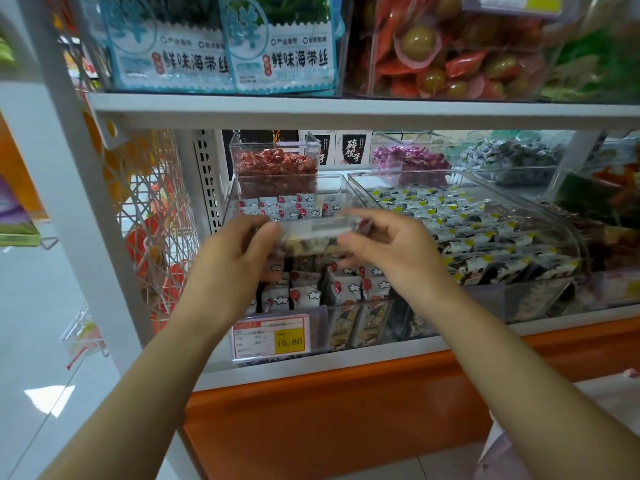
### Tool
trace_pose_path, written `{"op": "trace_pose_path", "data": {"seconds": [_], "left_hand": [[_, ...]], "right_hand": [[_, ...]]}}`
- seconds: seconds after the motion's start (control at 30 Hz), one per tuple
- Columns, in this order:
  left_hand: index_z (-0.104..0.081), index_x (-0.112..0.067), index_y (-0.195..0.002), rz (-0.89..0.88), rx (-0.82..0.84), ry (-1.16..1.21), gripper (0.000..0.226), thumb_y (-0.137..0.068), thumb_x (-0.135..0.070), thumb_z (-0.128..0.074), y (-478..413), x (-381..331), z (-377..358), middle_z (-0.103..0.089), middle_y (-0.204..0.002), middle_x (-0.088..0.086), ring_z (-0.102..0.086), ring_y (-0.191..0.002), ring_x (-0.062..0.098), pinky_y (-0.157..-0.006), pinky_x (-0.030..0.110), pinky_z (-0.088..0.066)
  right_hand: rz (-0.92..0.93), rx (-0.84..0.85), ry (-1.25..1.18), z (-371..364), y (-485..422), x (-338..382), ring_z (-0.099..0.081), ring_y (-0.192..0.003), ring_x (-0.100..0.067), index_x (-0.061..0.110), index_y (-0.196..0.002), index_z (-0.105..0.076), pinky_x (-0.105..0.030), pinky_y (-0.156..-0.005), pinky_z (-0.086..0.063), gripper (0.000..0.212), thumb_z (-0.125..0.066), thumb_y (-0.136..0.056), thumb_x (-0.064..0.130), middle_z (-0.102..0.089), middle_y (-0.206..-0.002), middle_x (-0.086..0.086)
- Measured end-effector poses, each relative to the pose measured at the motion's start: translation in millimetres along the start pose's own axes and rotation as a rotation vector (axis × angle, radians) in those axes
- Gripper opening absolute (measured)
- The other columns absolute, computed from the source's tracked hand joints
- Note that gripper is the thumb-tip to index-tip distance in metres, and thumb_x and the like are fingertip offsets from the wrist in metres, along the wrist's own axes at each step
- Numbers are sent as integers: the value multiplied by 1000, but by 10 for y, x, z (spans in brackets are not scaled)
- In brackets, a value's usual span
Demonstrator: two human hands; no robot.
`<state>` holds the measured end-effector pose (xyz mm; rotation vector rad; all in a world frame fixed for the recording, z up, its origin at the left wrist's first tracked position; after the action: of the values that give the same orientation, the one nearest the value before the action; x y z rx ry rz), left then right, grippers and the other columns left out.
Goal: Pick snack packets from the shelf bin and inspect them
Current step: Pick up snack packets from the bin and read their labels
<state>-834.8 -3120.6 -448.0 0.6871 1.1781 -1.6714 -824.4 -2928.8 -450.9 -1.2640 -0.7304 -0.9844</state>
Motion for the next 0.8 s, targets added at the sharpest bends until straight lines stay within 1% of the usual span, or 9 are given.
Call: {"op": "trace_pose_path", "data": {"seconds": [0.07, 0.1, 0.17, 0.23, 0.3, 0.4, 0.5, 0.6, 0.8], "left_hand": [[-47, -15, -133, -82, -40, -236, 41, -95, -32, -45, -54, 13, -10, -56, -120, -5, -58, -107, 17, -87, 28, -47], [-45, -14, -135, -141, -33, -353, 43, -96, -30, -45, -81, 12, -34, -52, -130, 0, -51, -117, 19, -96, 30, -42], [-44, -12, -137, -230, 53, -535, 42, -96, -25, -44, -116, 21, -122, -42, -143, 6, -36, -132, 22, -109, 30, -25], [-41, -13, -139, -269, 177, -636, 45, -98, -29, -39, -131, 59, -226, -33, -150, 6, -22, -139, 21, -113, 28, -12], [-33, -17, -144, -270, 288, -699, 50, -98, -37, -30, -150, 110, -314, -24, -155, 2, -11, -143, 17, -115, 32, -5], [-23, -24, -147, -195, 418, -781, 57, -96, -48, -17, -222, 189, -393, -11, -158, -4, 1, -144, 11, -116, 42, 3], [-23, -24, -147, -167, 493, -846, 59, -96, -50, -11, -277, 241, -452, -11, -158, -5, 2, -144, 10, -115, 44, 6], [-30, -26, -145, -175, 520, -870, 58, -96, -49, -9, -274, 264, -470, -18, -156, -8, -1, -144, 9, -115, 47, 7], [-44, -26, -136, -181, 513, -871, 53, -97, -47, -15, -188, 174, -379, -34, -147, -5, -16, -140, 13, -115, 50, 1]], "right_hand": [[7, -189, 35, 90, -93, 9, -70, -68, -13, 21, -104, -64, -23, -62, -58, 24, -67, -83, 10, -68, -94, -3], [18, -260, 52, 135, -138, 15, -70, -68, -12, 21, -101, -64, -23, -62, -58, 20, -67, -84, 11, -67, -91, -2], [33, -330, 117, 181, -228, 26, -70, -67, -11, 17, -103, -63, -25, -65, -59, 21, -68, -83, 13, -66, -86, 3], [41, -326, 197, 164, -307, 30, -69, -70, -15, 14, -106, -61, -35, -69, -59, 25, -69, -83, 14, -63, -85, 4], [50, -305, 261, 104, -375, 25, -68, -80, -25, 13, -102, -58, -45, -75, -57, 23, -70, -82, 14, -63, -89, -4], [67, -308, 311, 26, -440, 6, -63, -87, -33, 6, -102, -57, -50, -78, -53, 25, -70, -82, 14, -62, -95, -13], [85, -310, 347, -2, -441, -10, -62, -84, -35, 4, -97, -57, -52, -77, -52, 21, -69, -83, 14, -61, -91, -17], [98, -308, 369, -8, -428, -7, -62, -83, -35, 4, -96, -57, -53, -76, -51, 20, -69, -84, 16, -61, -90, -17], [110, -218, 419, -16, -485, 18, -62, -87, -33, 4, -105, -57, -51, -78, -52, 26, -67, -85, 16, -62, -96, -16]]}}
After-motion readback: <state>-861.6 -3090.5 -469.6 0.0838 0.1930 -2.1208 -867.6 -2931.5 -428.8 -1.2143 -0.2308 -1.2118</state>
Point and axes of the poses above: each hand's wrist, its own y-axis away from the middle knuckle, its own z-axis out of the back of the hand, x = y × z, the point moved 3 cm from there along -y, towards the middle knuckle
